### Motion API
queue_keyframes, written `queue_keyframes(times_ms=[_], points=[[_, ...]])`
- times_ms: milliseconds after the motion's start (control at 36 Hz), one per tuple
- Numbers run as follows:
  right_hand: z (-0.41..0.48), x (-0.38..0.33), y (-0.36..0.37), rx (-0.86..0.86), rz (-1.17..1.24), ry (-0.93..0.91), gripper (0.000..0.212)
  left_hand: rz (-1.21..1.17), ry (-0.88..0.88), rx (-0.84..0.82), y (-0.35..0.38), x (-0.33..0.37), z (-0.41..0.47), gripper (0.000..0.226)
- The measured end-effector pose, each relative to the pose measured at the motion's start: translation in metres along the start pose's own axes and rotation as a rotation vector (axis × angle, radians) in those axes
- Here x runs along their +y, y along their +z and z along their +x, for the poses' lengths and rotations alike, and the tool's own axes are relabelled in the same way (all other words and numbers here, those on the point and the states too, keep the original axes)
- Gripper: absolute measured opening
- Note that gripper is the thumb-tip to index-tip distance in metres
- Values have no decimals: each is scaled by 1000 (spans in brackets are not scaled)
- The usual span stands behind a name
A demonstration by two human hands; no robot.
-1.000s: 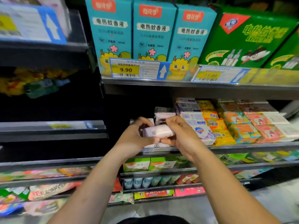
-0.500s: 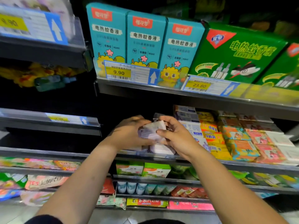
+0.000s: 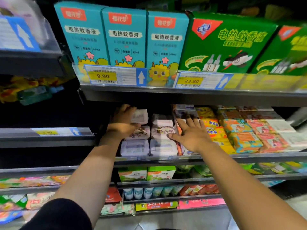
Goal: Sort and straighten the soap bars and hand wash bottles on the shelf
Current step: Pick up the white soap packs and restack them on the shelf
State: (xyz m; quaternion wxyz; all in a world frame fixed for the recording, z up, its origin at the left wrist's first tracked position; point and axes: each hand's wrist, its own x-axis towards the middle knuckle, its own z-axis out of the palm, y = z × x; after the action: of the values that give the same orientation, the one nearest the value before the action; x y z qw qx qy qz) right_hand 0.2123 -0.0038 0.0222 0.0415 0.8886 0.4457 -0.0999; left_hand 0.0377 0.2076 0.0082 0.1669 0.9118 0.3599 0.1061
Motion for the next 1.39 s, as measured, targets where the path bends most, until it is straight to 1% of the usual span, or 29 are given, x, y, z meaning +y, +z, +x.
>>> queue_keyframes(times_ms=[56,167,222,278,333,361,417,472,528,611,639,694,722,778,806,833,889,917,972,1083,1194,1250,1389], points=[[1,0,1,1,7,4,89,5,-21,-61,2,-2,9,74],[0,1,1,-2,15,7,90,-40,-38,-117,11,-2,13,66],[1,1,1,-4,17,9,91,-54,-72,-180,18,-2,10,66],[0,0,0,-9,16,8,92,-85,-126,-225,27,-9,7,73],[0,0,-1,-13,16,2,92,-116,-151,-230,33,-15,3,87],[-1,0,-1,-14,14,1,92,-97,-145,-236,34,-16,1,90],[0,0,-2,-8,8,-1,91,34,-129,-256,31,-10,-7,84],[0,-1,-3,-21,10,-1,91,131,-115,-250,25,1,-14,79],[0,-3,-5,-39,12,2,91,159,-106,-218,22,15,-21,77],[1,-3,-10,-88,42,7,93,245,-101,-205,29,36,-35,84],[1,-4,-11,-99,54,8,93,218,-118,-220,36,40,-41,85],[0,-8,-19,-78,70,-5,91,67,-175,-269,46,44,-53,82],[0,-9,-21,-45,69,-24,88,35,-165,-234,48,44,-58,81],[5,-13,-30,-5,100,-93,80,146,-103,-92,47,40,-60,87],[7,-17,-35,-20,110,-129,77,193,-78,-53,45,38,-58,91],[13,-19,-38,-38,95,-161,79,209,-69,-51,45,36,-56,95],[29,-22,-42,-22,74,-240,91,187,-65,-86,44,34,-53,99],[36,-23,-45,-5,49,-273,92,182,-60,-105,44,34,-52,99],[40,-30,-55,-47,-5,-301,88,197,-50,-110,43,35,-51,99],[44,-39,-64,-105,-1,-276,96,219,-57,-132,39,35,-52,103],[52,-43,-54,-219,-11,-258,100,212,-52,-144,43,33,-52,108],[58,-45,-51,-229,-15,-248,109,201,-43,-147,45,32,-51,109],[73,-49,-46,-206,-125,-224,130,193,-35,-119,47,31,-50,107]])
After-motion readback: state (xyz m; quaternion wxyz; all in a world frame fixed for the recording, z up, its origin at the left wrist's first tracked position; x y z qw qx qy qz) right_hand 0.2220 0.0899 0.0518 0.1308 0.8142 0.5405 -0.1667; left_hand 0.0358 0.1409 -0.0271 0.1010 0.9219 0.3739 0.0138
